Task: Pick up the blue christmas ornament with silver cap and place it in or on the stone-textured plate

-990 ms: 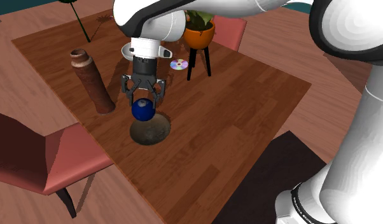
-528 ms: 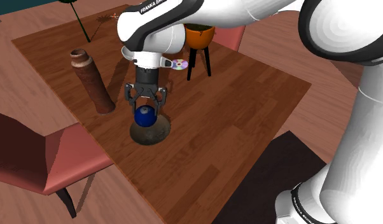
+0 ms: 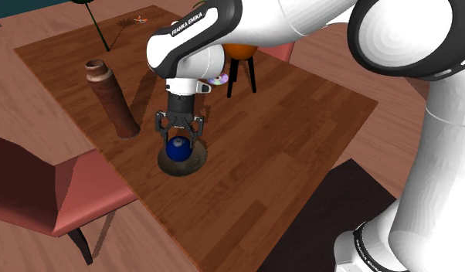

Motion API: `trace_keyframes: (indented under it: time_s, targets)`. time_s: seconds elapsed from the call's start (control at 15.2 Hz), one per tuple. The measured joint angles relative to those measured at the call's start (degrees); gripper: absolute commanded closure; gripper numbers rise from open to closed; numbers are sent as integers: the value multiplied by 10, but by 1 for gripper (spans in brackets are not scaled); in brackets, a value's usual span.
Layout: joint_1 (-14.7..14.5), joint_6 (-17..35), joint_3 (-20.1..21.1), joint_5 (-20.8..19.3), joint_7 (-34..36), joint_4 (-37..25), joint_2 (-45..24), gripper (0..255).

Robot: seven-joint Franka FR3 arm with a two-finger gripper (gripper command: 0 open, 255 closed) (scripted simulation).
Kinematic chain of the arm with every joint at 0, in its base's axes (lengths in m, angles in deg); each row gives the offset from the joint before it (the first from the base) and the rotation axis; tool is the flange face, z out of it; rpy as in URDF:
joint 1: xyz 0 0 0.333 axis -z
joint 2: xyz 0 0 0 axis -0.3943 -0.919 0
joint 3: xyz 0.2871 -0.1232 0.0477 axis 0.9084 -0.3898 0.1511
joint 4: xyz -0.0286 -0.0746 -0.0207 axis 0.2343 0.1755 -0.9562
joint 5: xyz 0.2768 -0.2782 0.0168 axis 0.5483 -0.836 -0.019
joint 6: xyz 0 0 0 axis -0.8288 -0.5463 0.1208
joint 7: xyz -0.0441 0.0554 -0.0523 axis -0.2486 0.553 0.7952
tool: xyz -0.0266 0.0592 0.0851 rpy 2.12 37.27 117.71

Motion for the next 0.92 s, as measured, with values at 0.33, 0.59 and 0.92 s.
trace_keyframes:
  time_s: [0.33, 0.59, 0.92]
  targets:
    - [0, 1, 0, 0, -1, 0, -1, 255]
    - [0, 1, 0, 0, -1, -1, -1, 0]
    - [6, -22, -3, -4, 2, -16, 6, 0]
